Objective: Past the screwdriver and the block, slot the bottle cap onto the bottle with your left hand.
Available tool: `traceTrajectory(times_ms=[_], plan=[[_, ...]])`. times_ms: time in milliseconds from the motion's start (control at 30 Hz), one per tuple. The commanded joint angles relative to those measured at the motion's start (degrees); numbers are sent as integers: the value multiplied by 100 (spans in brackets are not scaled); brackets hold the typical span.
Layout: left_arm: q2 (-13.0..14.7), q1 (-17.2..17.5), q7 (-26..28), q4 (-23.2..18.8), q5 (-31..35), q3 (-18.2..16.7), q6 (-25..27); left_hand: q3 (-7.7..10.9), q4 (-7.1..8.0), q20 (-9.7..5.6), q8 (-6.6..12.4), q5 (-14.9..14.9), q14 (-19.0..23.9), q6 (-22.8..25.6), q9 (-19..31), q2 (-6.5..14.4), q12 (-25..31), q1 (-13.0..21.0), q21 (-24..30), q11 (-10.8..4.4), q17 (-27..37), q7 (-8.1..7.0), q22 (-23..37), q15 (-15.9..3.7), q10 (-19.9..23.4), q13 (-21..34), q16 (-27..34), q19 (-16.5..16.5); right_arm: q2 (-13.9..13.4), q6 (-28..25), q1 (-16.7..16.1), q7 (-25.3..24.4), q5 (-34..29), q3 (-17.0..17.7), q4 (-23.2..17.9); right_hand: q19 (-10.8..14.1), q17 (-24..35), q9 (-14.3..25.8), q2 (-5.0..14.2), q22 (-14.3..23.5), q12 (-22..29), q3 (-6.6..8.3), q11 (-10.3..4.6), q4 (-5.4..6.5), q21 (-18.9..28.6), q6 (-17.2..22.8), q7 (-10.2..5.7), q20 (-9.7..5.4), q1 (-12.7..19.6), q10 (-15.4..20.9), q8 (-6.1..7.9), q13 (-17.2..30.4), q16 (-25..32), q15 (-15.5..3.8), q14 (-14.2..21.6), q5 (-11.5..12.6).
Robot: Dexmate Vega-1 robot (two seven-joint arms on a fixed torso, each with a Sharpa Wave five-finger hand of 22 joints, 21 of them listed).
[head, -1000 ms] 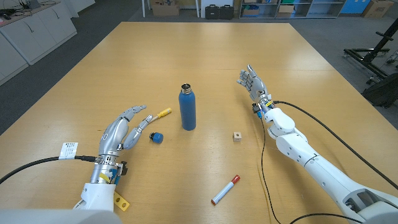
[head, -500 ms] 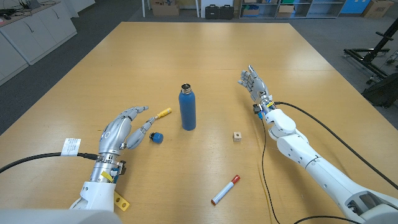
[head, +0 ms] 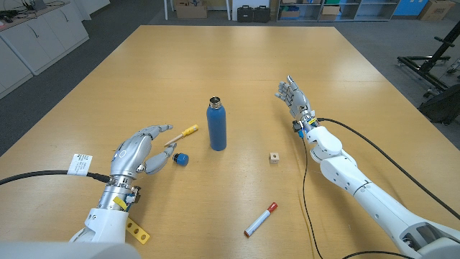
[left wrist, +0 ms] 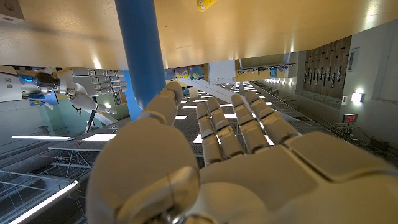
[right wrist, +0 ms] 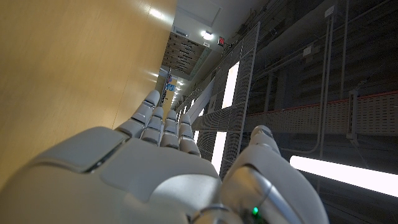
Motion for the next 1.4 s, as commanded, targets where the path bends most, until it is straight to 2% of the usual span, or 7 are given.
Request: traceTrajectory(times_ms=[33, 267, 600, 800, 900, 1167, 1400], plan=[[245, 197, -809, -499, 225, -214, 498, 85, 4, 3, 24, 34, -43, 5, 19, -20, -42, 280, -11, -123, 19, -86, 15, -1005, 26, 23, -22, 61, -1, -30, -25, -25, -13, -18, -50, 27, 17, 11, 35, 17, -28, 12, 2, -15, -9, 10, 50, 6, 7, 37, -1, 6, -20, 34, 38, 5], [352, 333, -1499, -844, 358, -506, 710, 88, 34, -39, 75, 4, -59, 134, 21, -65, -15, 495, -10, -159, 18, -136, 15, -988, 172, 29, -31, 85, -53, -74, -56, -70, -53, -11, -159, 28, 18, 12, 39, 18, -34, 9, -5, -12, -19, 14, 56, 7, -2, 30, -4, 6, -21, 30, 39, 3], [442, 335, -2342, -1091, 577, -737, 793, 38, 104, -62, 129, -33, 32, 283, 23, -72, 14, 488, -4, -174, 34, -169, 18, -962, 319, 36, 7, 115, -35, -130, -58, -94, -42, -30, -174, 33, 20, 12, 44, 19, -31, 4, 9, -7, -28, 11, 57, 9, -13, 45, -10, 6, -23, 30, 36, 1], [553, 311, -3035, -1271, 986, -816, 930, 21, 118, -72, 125, -42, 45, 278, 23, -85, 10, 470, -9, -175, 35, -187, 18, -959, 327, 38, 9, 107, -25, -139, -44, -75, -65, -66, -135, 30, 21, 12, 46, 19, -36, 2, 8, -5, -35, 15, 55, 11, -18, 36, -11, 7, -21, 34, 40, 0], [549, 282, -3230, -1316, 1080, -869, 906, -4, 143, -49, 107, -56, 91, 241, 23, -95, -14, 430, -19, -180, 44, -214, 20, -946, 302, 38, 26, 83, -24, -146, -52, -84, -63, -66, -149, 32, 22, 12, 47, 19, -40, 1, 3, -4, -38, 13, 55, 12, -22, 30, -13, 7, -26, 35, 29, 0], [534, 190, -3704, -1372, 1305, -978, 785, -49, 132, -39, 90, -77, -42, 234, 24, -134, -72, 454, -43, -219, 39, -413, 25, -956, 265, 38, -30, 10, -54, -155, -109, -158, -90, -43, -252, 24, 23, 13, 50, 20, -44, -3, -1, -2, -52, 6, 51, 15, -30, 26, -20, 7, -28, 48, 27, -1], [520, 135, -3949, -1378, 1580, -1037, 598, -89, 155, -33, 71, -92, -90, 207, 23, -151, -99, 413, -53, -223, 46, -446, 26, -923, 252, 37, -35, -33, -78, -200, -159, -215, -91, -28, -322, 25, 24, 13, 52, 20, -47, -6, 4, -2, -63, 3, 50, 14, -36, 28, -26, 7, -29, 39, 26, -2]])
